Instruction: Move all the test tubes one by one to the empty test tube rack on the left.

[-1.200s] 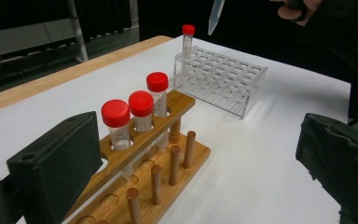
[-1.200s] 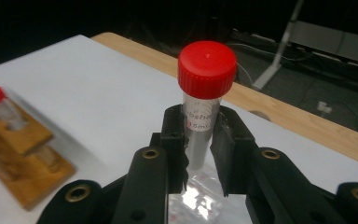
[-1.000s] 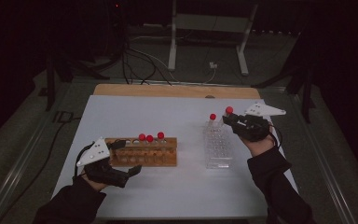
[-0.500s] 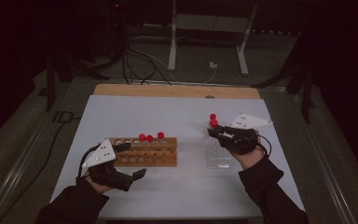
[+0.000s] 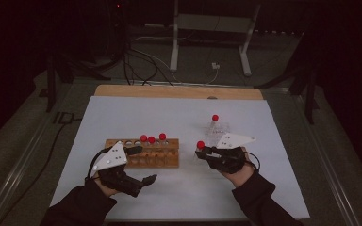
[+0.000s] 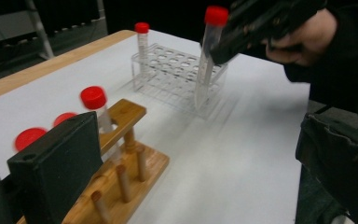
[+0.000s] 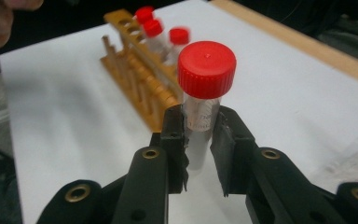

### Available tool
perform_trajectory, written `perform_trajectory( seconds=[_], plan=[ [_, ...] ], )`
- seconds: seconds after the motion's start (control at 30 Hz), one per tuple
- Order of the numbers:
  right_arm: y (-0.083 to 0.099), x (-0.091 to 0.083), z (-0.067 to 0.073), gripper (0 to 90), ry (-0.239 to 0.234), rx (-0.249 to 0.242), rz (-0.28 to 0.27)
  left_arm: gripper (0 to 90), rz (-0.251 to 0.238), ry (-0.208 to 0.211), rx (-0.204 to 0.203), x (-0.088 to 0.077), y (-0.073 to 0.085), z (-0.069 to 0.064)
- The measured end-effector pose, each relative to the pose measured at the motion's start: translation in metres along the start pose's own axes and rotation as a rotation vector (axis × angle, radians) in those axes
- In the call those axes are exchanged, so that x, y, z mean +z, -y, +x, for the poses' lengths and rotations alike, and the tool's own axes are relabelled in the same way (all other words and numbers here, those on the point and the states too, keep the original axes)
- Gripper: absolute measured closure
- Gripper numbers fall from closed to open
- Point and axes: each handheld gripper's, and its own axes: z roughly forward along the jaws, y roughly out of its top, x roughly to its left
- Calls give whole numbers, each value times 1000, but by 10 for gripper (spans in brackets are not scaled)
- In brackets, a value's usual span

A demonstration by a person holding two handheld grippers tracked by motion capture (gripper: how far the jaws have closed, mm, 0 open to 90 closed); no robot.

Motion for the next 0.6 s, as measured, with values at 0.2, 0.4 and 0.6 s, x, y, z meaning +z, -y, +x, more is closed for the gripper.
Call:
perform_trajectory(
  seconds=[0.2,0.4,0.6],
  plan=[
    [8,8,12,750,-42,-17,40,31,4,31,17,12,-7,-5],
    [13,16,24,750,-78,-39,64,61,9,58,27,24,-12,-8],
    [13,18,29,750,-96,-49,71,164,7,81,40,37,-18,-12]
  ],
)
